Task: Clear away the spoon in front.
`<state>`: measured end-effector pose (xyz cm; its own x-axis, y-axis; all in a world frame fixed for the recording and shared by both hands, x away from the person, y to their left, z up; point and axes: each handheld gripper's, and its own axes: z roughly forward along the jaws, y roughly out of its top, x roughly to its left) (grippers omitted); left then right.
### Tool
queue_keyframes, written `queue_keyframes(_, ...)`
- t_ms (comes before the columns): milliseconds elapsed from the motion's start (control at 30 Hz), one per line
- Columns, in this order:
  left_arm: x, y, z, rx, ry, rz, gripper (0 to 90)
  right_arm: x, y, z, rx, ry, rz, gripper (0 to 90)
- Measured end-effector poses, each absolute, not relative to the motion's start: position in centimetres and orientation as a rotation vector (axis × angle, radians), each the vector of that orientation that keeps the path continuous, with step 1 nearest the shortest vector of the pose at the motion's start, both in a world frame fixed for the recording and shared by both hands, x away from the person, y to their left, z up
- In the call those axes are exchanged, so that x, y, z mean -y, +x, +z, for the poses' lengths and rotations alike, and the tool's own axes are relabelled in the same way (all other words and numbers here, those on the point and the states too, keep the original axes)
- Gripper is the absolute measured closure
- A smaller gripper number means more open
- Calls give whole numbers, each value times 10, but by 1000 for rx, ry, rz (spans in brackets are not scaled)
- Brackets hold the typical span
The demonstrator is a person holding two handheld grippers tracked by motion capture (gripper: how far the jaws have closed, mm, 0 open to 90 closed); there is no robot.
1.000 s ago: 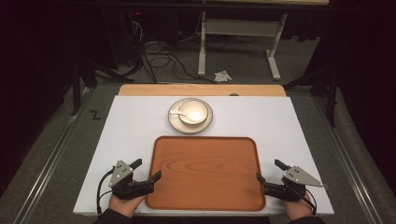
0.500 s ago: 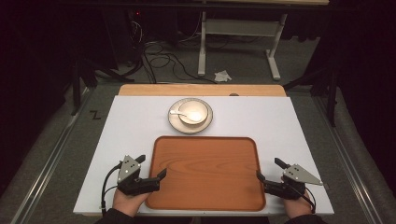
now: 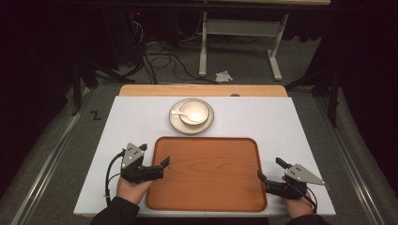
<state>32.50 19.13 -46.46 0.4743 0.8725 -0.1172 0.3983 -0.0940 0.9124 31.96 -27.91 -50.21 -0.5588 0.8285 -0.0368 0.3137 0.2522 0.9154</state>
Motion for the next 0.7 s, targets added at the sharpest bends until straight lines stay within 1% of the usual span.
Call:
queue_keyframes(133, -187, 336, -460, -1090, 1711, 585, 70, 279, 318, -503, -2018, 1021, 1273, 152)
queue_keyframes(300, -182, 354, -459, -1095, 1757, 586, 155, 284, 310, -501, -2013, 1014, 1275, 152)
queue_keyframes(333, -181, 364, -458, -1112, 1762, 584, 160, 285, 308, -500, -2007, 1022, 1277, 152)
queue_keyframes(367, -181, 364, -458, -1112, 1762, 584, 161, 286, 308, -499, -2001, 1012, 1280, 152)
queue_keyframes(400, -181, 373, -457, -1131, 1757, 583, 165, 287, 306, -499, -1996, 1017, 1279, 152)
queue_keyframes(567, -178, 395, -451, -1157, 1747, 586, 180, 288, 303, -499, -2001, 1011, 1266, 152)
queue_keyframes(633, -177, 400, -450, -1158, 1752, 594, 194, 288, 303, -499, -2000, 1013, 1267, 152)
queue_keyframes(667, -174, 410, -447, -1158, 1762, 614, 211, 289, 303, -500, -2001, 1016, 1267, 151)
queue_keyframes(700, -174, 410, -447, -1158, 1762, 614, 227, 289, 303, -500, -2001, 1016, 1267, 151)
